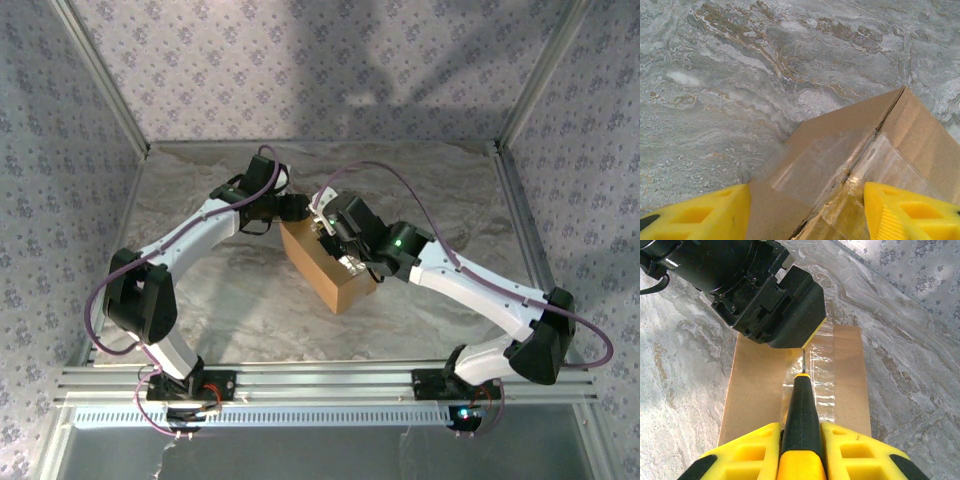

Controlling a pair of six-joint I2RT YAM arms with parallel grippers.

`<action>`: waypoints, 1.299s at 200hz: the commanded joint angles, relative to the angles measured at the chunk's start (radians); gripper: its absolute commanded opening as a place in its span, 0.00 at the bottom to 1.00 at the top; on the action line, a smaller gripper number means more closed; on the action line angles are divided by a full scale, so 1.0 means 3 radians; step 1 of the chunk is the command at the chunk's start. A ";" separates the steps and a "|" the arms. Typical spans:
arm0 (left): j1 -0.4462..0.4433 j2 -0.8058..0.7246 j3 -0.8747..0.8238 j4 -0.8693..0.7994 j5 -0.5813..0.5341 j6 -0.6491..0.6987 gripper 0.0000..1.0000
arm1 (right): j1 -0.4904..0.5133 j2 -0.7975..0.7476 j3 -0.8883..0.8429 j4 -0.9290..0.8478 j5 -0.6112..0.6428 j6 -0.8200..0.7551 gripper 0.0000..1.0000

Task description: Unpack the express box

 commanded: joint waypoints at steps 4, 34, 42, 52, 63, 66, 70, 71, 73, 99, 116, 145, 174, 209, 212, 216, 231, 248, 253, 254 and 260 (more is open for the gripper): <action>0.0023 0.0077 -0.0048 -0.0105 -0.0172 -0.0042 0.61 | 0.0021 -0.0021 -0.0048 -0.0047 -0.0001 0.0076 0.00; 0.0023 0.0069 -0.0048 -0.0105 -0.0209 -0.0034 0.61 | 0.0010 -0.0011 -0.0044 -0.0050 -0.0037 0.0079 0.00; 0.0025 0.0067 -0.0048 -0.0110 -0.0222 -0.0039 0.61 | 0.0005 -0.0012 -0.0044 -0.0050 -0.0037 0.0083 0.00; 0.0025 0.0062 -0.0053 -0.0110 -0.0237 -0.0044 0.61 | -0.0001 -0.0013 -0.0052 -0.0057 -0.0050 0.0088 0.00; 0.0028 0.0062 -0.0059 -0.0105 -0.0252 -0.0049 0.61 | 0.0000 -0.0015 -0.0053 -0.0057 -0.0055 0.0098 0.00; 0.0030 0.0062 -0.0059 -0.0107 -0.0260 -0.0049 0.61 | -0.0003 -0.0012 -0.0059 -0.0057 -0.0055 0.0103 0.00; 0.0027 0.0061 -0.0059 -0.0105 -0.0266 -0.0048 0.60 | -0.0004 -0.0011 -0.0058 -0.0057 -0.0059 0.0106 0.00; 0.0029 0.0061 -0.0059 -0.0105 -0.0269 -0.0049 0.60 | -0.0005 -0.0013 -0.0058 -0.0057 -0.0060 0.0107 0.00; 0.0027 0.0062 -0.0059 -0.0105 -0.0274 -0.0048 0.60 | -0.0007 -0.0011 -0.0060 -0.0057 -0.0060 0.0108 0.00; 0.0035 0.0059 -0.0064 -0.0094 -0.0286 -0.0064 0.60 | -0.0006 -0.0024 -0.0082 -0.0072 -0.0045 0.0114 0.00; 0.0036 0.0062 -0.0060 -0.0088 -0.0286 -0.0065 0.60 | -0.0002 -0.0044 -0.0094 -0.0071 -0.0050 0.0119 0.00; 0.0039 0.0072 -0.0048 -0.0090 -0.0285 -0.0069 0.59 | -0.0007 -0.0071 -0.0073 -0.0082 -0.0039 0.0106 0.00; 0.0037 0.0072 -0.0054 -0.0084 -0.0287 -0.0065 0.59 | -0.0001 -0.0105 -0.0045 -0.0102 -0.0029 0.0098 0.00; 0.0043 0.0072 -0.0059 -0.0091 -0.0302 -0.0071 0.59 | 0.0011 -0.0133 -0.0040 -0.0108 -0.0014 0.0086 0.00; 0.0043 0.0072 -0.0059 -0.0094 -0.0301 -0.0070 0.59 | 0.0009 -0.0135 -0.0035 -0.0108 -0.0014 0.0083 0.00; 0.0044 0.0077 -0.0059 -0.0095 -0.0301 -0.0070 0.59 | 0.0012 -0.0134 -0.0032 -0.0112 -0.0014 0.0083 0.00; 0.0048 0.0085 -0.0059 -0.0090 -0.0316 -0.0065 0.59 | 0.0019 -0.0141 -0.0027 -0.0118 -0.0009 0.0087 0.00; 0.0049 0.0097 -0.0053 -0.0095 -0.0319 -0.0074 0.59 | 0.0020 -0.0147 -0.0037 -0.0115 0.0002 0.0078 0.00; 0.0050 0.0098 -0.0053 -0.0095 -0.0322 -0.0079 0.59 | 0.0019 -0.0146 -0.0044 -0.0117 0.0006 0.0078 0.00; 0.0048 0.0098 -0.0053 -0.0095 -0.0322 -0.0080 0.59 | 0.0019 -0.0148 -0.0043 -0.0117 0.0006 0.0080 0.00; 0.0050 0.0098 -0.0053 -0.0092 -0.0321 -0.0080 0.59 | 0.0022 -0.0154 -0.0050 -0.0118 0.0006 0.0083 0.00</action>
